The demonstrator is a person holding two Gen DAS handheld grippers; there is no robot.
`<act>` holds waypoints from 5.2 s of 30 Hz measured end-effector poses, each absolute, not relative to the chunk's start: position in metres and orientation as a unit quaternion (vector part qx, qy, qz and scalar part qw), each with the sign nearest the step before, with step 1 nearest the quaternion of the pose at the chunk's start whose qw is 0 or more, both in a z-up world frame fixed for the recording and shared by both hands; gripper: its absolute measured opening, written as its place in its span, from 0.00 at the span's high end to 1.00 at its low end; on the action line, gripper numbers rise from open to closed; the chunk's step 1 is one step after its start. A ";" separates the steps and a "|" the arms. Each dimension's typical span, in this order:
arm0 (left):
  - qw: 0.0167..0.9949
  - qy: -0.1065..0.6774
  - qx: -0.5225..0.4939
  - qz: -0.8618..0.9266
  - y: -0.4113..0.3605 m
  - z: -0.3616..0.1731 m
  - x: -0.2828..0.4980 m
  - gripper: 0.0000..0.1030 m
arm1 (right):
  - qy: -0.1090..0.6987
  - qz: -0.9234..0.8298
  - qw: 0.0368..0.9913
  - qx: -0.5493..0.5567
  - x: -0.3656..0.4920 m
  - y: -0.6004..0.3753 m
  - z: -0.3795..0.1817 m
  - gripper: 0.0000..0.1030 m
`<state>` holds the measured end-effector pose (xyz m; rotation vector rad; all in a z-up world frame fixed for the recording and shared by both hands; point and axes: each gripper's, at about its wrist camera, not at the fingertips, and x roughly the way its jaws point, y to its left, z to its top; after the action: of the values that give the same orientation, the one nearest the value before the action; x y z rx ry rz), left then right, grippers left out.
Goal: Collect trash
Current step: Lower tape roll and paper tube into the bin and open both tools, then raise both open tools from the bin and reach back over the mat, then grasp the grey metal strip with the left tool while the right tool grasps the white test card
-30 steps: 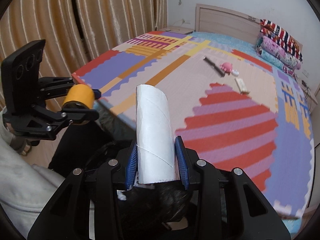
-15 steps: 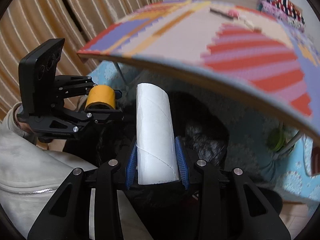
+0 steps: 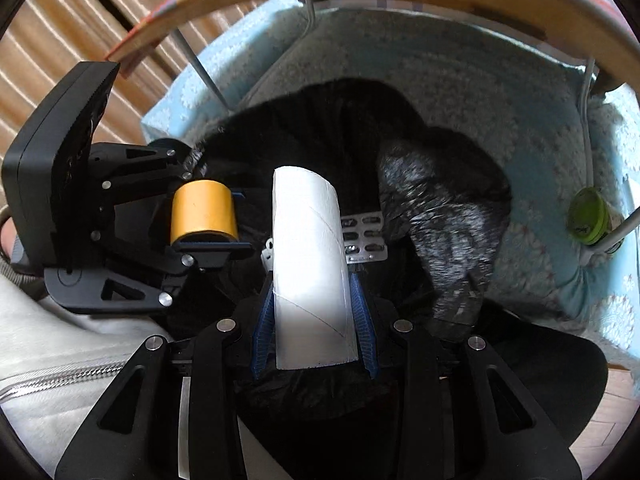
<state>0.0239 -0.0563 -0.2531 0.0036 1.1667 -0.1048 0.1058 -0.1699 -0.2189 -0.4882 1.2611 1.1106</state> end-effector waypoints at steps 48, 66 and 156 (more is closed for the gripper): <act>0.927 0.372 0.004 -0.046 -0.009 -0.078 0.036 0.42 | 0.400 0.512 0.748 -0.134 0.147 -0.182 -0.087 0.58; 0.935 0.355 -0.010 0.004 0.028 -0.055 0.145 0.35 | 0.366 0.446 0.808 -0.118 0.239 -0.157 -0.067 0.58; 0.902 0.423 -0.017 0.084 0.069 -0.109 0.253 0.85 | 0.391 0.377 0.818 -0.188 0.326 -0.098 -0.110 0.77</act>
<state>0.2528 0.0687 -0.1091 -0.0353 0.8756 0.1743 0.3258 -0.0978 -0.1103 -0.3998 0.8336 0.8043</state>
